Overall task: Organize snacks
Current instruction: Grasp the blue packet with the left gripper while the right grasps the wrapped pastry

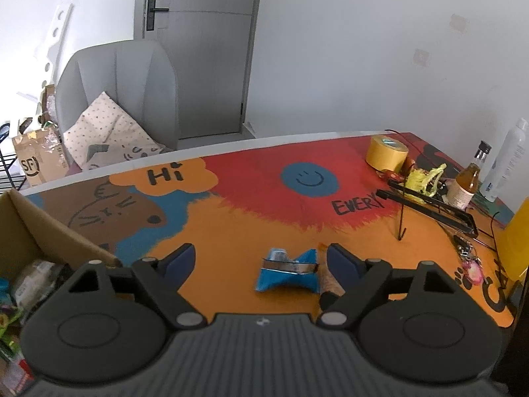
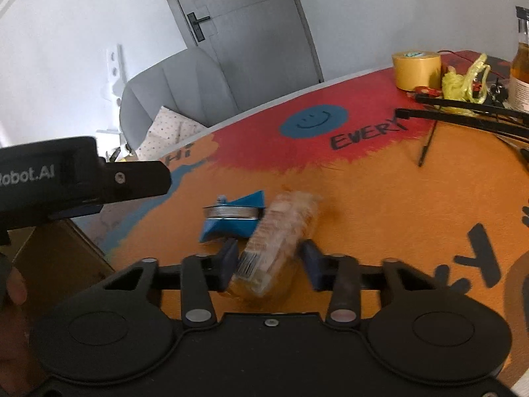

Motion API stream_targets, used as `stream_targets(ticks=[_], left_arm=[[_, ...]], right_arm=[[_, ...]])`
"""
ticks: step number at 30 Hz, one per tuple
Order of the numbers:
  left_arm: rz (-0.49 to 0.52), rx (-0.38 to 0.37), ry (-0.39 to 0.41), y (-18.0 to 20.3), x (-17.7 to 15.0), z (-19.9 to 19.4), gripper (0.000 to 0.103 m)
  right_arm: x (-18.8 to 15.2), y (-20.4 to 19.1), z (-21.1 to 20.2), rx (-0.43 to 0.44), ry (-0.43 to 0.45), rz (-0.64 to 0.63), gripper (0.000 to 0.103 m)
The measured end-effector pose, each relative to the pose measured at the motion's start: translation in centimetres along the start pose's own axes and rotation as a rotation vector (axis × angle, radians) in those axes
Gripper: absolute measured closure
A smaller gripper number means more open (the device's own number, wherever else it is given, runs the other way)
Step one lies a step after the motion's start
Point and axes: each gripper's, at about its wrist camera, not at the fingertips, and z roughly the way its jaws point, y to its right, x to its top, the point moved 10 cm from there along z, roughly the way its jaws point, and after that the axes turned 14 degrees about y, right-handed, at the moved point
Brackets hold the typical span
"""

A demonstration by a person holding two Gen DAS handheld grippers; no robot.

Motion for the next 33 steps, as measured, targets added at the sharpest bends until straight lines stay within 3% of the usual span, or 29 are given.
stream_targets(ticks=[19, 24, 26, 29, 33], left_arm=[[0.098, -0.019, -0.074, 5.0, -3.7, 5.2, 0.017], [0.092, 0.014, -0.098, 4.3, -4.6, 6.5, 0.017], [0.085, 0.014, -0.106, 4.1, -4.8, 6.8, 0.022], [0.066, 0.012, -0.107, 4.0, -5.0, 7.0, 0.044], [0.071, 0.005, -0.108, 3.8, -4.8, 6.7, 0.058]], right_arm=[[0.6, 6.5, -4.5, -0.098, 0.065, 0.024, 0.071], [0.8, 7.1, -4.7, -0.107, 0.063, 0.023, 0.065], [0.8, 6.9, -4.5, -0.104, 0.063, 0.009, 0.06], [0.8, 6.5, -4.1, -0.1, 0.069, -0.005, 0.052], [0.9, 6.1, -3.5, -0.099, 0.072, -0.032, 0.049]])
